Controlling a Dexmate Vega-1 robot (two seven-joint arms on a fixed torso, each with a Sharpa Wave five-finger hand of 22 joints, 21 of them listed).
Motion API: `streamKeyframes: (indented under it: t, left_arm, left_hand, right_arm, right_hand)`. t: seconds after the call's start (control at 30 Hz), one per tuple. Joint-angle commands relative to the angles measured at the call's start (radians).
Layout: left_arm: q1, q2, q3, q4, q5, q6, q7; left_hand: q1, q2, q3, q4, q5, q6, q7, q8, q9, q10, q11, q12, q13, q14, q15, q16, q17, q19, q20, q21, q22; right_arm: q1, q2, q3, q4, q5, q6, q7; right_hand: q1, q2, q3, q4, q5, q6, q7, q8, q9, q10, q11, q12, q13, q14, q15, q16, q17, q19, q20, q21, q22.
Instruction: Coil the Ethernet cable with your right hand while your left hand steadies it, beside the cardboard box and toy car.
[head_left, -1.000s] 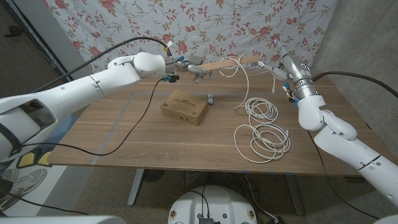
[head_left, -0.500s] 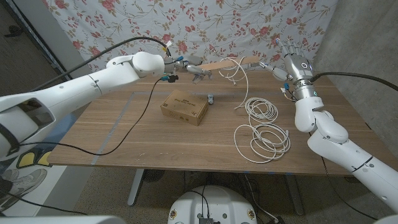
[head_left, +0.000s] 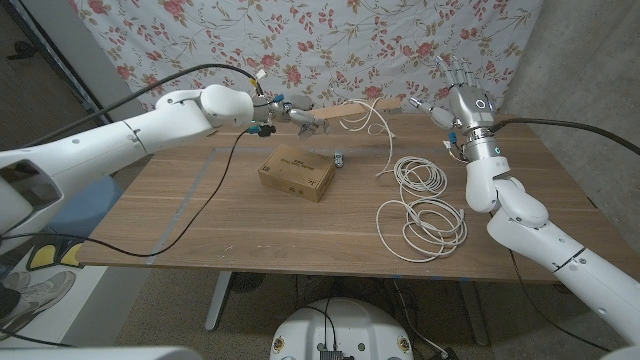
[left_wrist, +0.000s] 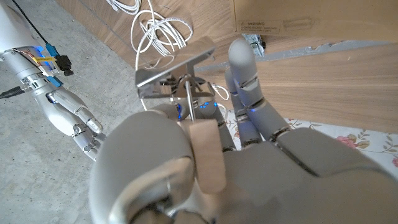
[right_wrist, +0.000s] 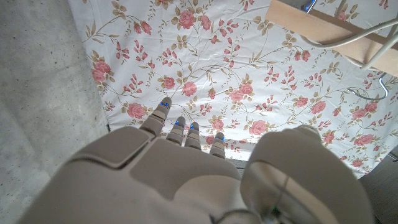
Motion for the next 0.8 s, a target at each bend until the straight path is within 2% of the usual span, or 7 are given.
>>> streamKeyframes:
  t: [0.03, 0.33, 0.8]
  left_arm:
    - [-0.004, 0.096, 0.026, -0.086, -0.077, 0.123, 0.009]
    - [-0.026, 0.141, 0.059, -0.112, -0.147, 0.188, -0.007]
    - [-0.057, 0.145, 0.114, -0.075, -0.242, 0.255, -0.043]
  left_hand:
    - [0.009, 0.029, 0.012, -0.004, -0.010, -0.002, 0.018, 0.011, 0.009, 0.009, 0.003, 0.009, 0.001, 0.372, -0.263, 0.159, 0.002, -0.271, 0.051, 0.011, 0.006]
    - [0.027, 0.049, 0.032, -0.012, -0.033, -0.009, 0.049, 0.018, 0.016, 0.033, 0.000, 0.012, 0.002, 0.413, -0.273, 0.175, 0.003, -0.212, 0.028, 0.020, 0.025]
    - [0.047, 0.057, 0.058, -0.021, -0.065, -0.015, 0.075, 0.024, 0.020, 0.057, 0.003, 0.013, 0.003, 0.441, -0.281, 0.187, 0.003, -0.164, 0.012, 0.012, 0.024]
  right_arm:
    - [0.062, 0.030, -0.041, 0.054, -0.017, 0.075, -0.009]
    - [0.088, 0.043, -0.059, 0.076, -0.019, 0.115, 0.001]
    - [0.089, 0.040, -0.053, 0.082, -0.005, 0.156, 0.019]
  right_hand:
    - [0.000, 0.008, 0.005, 0.000, -0.002, -0.009, -0.008, -0.001, 0.004, -0.003, -0.010, 0.007, 0.000, -0.005, -0.008, 0.006, -0.002, 0.001, -0.007, -0.003, 0.000]
    - [0.003, 0.010, 0.006, -0.001, -0.003, -0.015, -0.008, -0.002, 0.004, -0.002, -0.011, 0.008, -0.002, -0.001, -0.010, 0.008, -0.007, 0.003, -0.011, -0.002, 0.000]
    - [0.009, 0.015, 0.007, -0.003, -0.004, -0.013, -0.004, 0.002, 0.004, 0.007, -0.016, 0.012, -0.006, 0.020, -0.011, 0.017, -0.017, 0.024, -0.018, 0.005, -0.001]
